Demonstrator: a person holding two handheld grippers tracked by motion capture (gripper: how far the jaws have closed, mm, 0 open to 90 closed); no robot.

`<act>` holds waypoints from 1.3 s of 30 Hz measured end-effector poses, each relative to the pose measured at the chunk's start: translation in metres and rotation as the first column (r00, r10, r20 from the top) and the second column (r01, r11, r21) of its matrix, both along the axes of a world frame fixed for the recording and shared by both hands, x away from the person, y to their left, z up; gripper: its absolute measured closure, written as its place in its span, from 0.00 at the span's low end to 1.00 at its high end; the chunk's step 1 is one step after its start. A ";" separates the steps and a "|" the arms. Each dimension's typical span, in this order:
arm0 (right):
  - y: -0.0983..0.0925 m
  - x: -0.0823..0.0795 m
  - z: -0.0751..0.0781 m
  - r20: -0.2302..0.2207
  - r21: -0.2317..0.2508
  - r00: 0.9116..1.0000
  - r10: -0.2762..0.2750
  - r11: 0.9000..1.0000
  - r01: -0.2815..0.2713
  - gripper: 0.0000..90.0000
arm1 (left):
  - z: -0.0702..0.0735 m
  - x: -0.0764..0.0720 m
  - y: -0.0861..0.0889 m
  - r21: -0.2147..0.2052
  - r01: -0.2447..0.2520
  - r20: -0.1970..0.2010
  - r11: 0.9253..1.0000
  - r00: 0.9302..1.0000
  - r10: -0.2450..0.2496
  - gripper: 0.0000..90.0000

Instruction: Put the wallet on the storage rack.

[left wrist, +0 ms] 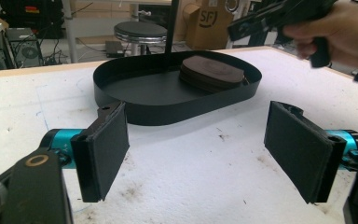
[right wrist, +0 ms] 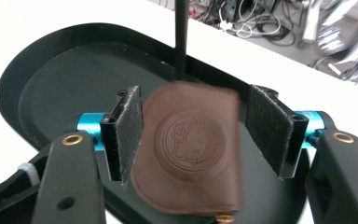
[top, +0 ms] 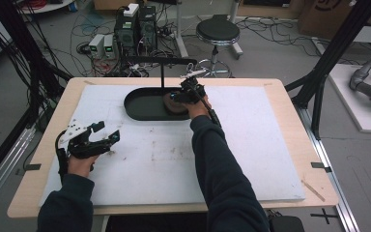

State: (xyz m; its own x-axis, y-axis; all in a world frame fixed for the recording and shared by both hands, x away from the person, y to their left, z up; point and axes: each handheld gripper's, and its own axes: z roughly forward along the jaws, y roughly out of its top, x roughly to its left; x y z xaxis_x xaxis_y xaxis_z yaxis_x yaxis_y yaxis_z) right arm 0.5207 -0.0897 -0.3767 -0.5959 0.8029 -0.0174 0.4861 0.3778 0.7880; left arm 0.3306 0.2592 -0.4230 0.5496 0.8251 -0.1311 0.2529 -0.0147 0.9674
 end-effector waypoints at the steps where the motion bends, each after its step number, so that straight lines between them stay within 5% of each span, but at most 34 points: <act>1: -0.002 -0.001 0.002 0.005 -0.001 1.000 0.004 1.000 -0.004 0.42 | 0.000 0.000 0.000 0.000 0.002 0.000 1.000 1.000 -0.002 0.24; 8: -0.045 -0.031 0.024 0.066 0.035 0.994 0.087 0.995 -0.090 0.39 | -0.001 0.001 -0.001 -0.013 0.003 -0.010 1.000 1.000 -0.003 0.24; 11: -0.070 -0.047 0.026 0.082 -0.011 0.992 0.095 0.996 -0.094 0.33 | 0.000 0.001 -0.002 -0.024 0.001 -0.010 1.000 1.000 -0.001 0.24; 12: -0.087 -0.056 0.027 0.061 0.010 0.994 0.091 0.996 -0.092 0.29 | 0.000 0.001 -0.002 -0.030 0.000 -0.008 1.000 1.000 0.000 0.24; 15: -0.101 -0.064 0.028 0.041 0.013 0.997 0.068 0.998 -0.068 0.24 | 0.001 0.001 -0.003 -0.044 -0.002 -0.002 0.999 1.000 0.002 0.24; 22: -0.136 -0.106 0.015 0.076 -0.023 0.993 0.092 0.996 -0.091 0.23 | 0.002 0.001 -0.004 -0.055 0.000 0.023 0.998 1.000 0.001 0.18; 28: -0.161 -0.138 0.000 0.112 0.008 0.990 0.083 0.996 -0.084 0.23 | 0.001 0.002 -0.006 -0.038 0.004 0.013 0.999 1.000 -0.003 0.18; 39: -0.197 -0.183 -0.025 0.174 0.046 0.985 -0.015 0.999 0.007 0.23 | 0.001 -0.002 -0.009 -0.024 0.008 0.012 1.000 1.000 -0.008 0.19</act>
